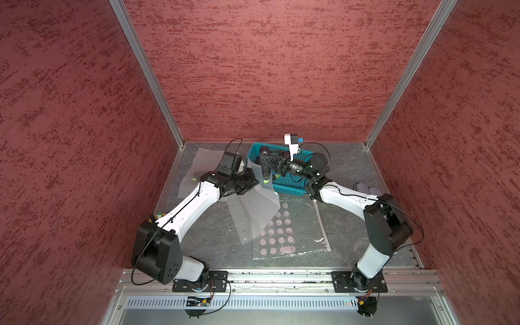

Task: Place the eggplant in a zip-top bag and seal the zipper
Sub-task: Place the eggplant in the zipper food storage bag.

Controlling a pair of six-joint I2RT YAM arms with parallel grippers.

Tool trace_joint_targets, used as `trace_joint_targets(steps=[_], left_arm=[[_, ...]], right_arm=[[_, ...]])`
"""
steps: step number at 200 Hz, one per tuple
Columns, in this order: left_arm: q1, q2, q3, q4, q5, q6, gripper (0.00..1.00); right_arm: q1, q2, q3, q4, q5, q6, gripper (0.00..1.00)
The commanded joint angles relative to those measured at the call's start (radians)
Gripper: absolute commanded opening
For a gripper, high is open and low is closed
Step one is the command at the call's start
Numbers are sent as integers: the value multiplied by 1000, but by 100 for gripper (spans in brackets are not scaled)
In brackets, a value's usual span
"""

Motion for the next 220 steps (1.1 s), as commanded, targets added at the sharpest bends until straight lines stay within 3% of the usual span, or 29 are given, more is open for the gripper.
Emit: trace_joint_targets(steps=[1,93,146,176,220], left_arm=[[11,-39,-20,49,42,-18,0],[85,-100,-57,89,112,-43,0],[107,-101,-54,78,137,-18,0],[112,-103,-57,66,135,2,0],[112,-110,-40,9,113,55,0]], right_arm=[[8,18,-23,72,32,-52,36],[35,78,-116,56,49,-172,44],[40,76,-123,42,-21,-192,64],[40,45,-95,-86,10,-262,63],[40,14,-56,-226,52,-322,46]])
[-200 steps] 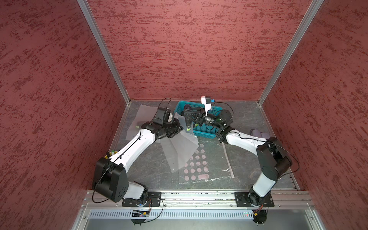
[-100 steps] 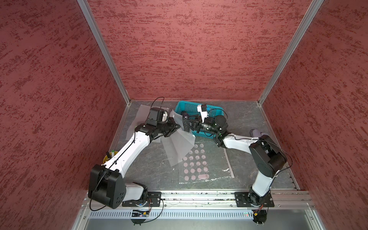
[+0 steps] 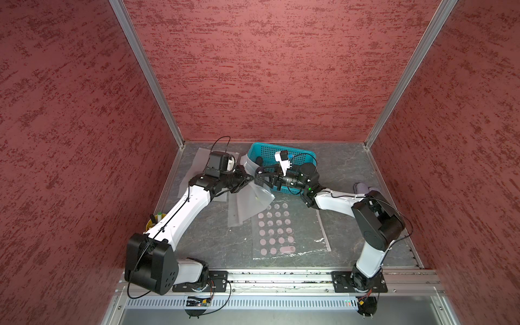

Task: Place the eggplant in a zip-top bag and seal the zipper
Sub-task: Place the eggplant in the zipper food storage bag.

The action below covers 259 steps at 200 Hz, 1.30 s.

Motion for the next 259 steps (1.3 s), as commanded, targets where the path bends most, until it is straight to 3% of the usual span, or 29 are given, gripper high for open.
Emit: trace_joint_targets(steps=[1,45,79,114,141,166,259], left_arm=[[6,-29,13,-40,-12,55,0],[9,-39,11,-45,-16,63,0],[19,-42,12,-45,-11,60,0],[27,-41,15,-45,-3,62,0],[31,-43,22,-60,-2,75,0],[30,-42,22,-79,-1,98,0],[31,-31,1,-93,0,167,0]], right_arm=[[6,-47,48,-97,34,-56,46],[14,-45,69,-220,73,-143,39],[61,-44,93,-393,211,-291,38],[98,-16,158,-561,337,-399,43],[98,-13,190,-618,407,-431,57],[94,-43,205,-643,366,-445,70],[11,-81,259,-703,145,-329,76]])
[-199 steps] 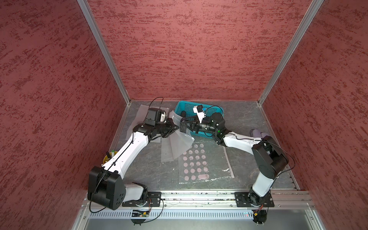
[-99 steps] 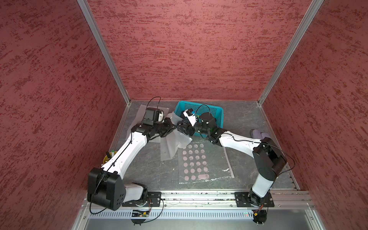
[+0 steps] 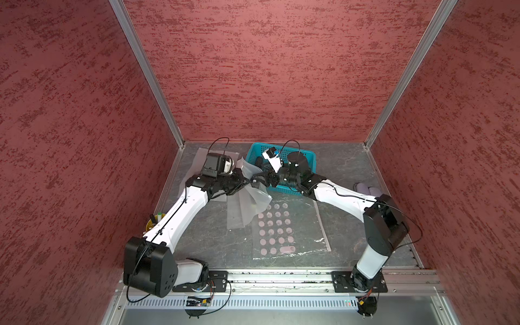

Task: Place the eggplant in a zip-top bag and seal the zipper
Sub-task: Place the eggplant in the zipper food storage bag, then pick up the eggplant from the basket.

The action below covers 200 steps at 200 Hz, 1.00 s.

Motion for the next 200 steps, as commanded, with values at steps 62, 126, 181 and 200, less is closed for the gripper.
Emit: trace_joint_targets(steps=[62,126,181,200], left_arm=[[1,9,0,-37,-26,83,0],[-13,49,37,-145,-144,183,0],[-22,82,59,-211,-239,233,0],[-20,81,55,-219,-248,233,0]], right_arm=[[-75,-41,13,-63,-35,46,74],[-186,34,109,-272,121,-131,77],[-243,176,227,-397,85,-312,87],[-262,240,281,-428,55,-381,87]])
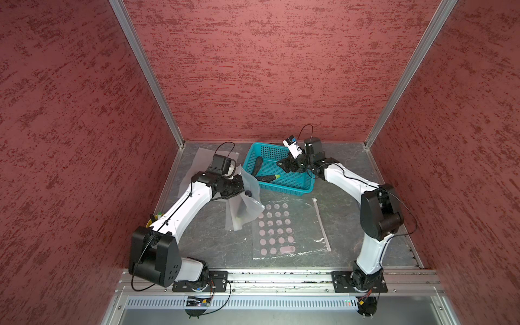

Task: Place the eggplant in a zip-top bag and seal the zipper
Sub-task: Pick up the eggplant from the basket.

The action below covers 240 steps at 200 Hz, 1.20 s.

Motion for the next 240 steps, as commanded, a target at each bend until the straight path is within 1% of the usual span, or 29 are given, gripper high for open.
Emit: trace_joint_targets(steps=[1,31,55,98,117,142,152,215,232,240], left_arm=[[-1,5,23,-34,-48,31,0],[11,-11,-1,-36,-59,17,0],[20,-15,-17,-32,-51,2,0],[24,-13,-25,-32,-40,-14,0],[27,-9,-25,-35,-36,-17,0],[29,-11,-29,-31,-33,-21,0],[28,-12,-33,-30,-32,-23,0],[32,-18,-51,-17,-22,-29,0],[32,-20,-53,-14,-21,-31,0],[32,-20,-56,-12,-20,-31,0]], right_arm=[[-16,75,66,-93,-23,-132,87],[-26,193,192,-185,-54,-228,88],[-27,277,285,-258,-104,-287,89],[-22,385,396,-342,-190,-352,90],[-11,429,440,-369,-227,-359,91],[12,484,509,-425,-232,-361,91],[20,499,524,-439,-235,-395,91],[51,545,542,-452,-225,-384,91],[59,549,537,-445,-213,-375,89],[62,552,532,-429,-203,-330,87]])
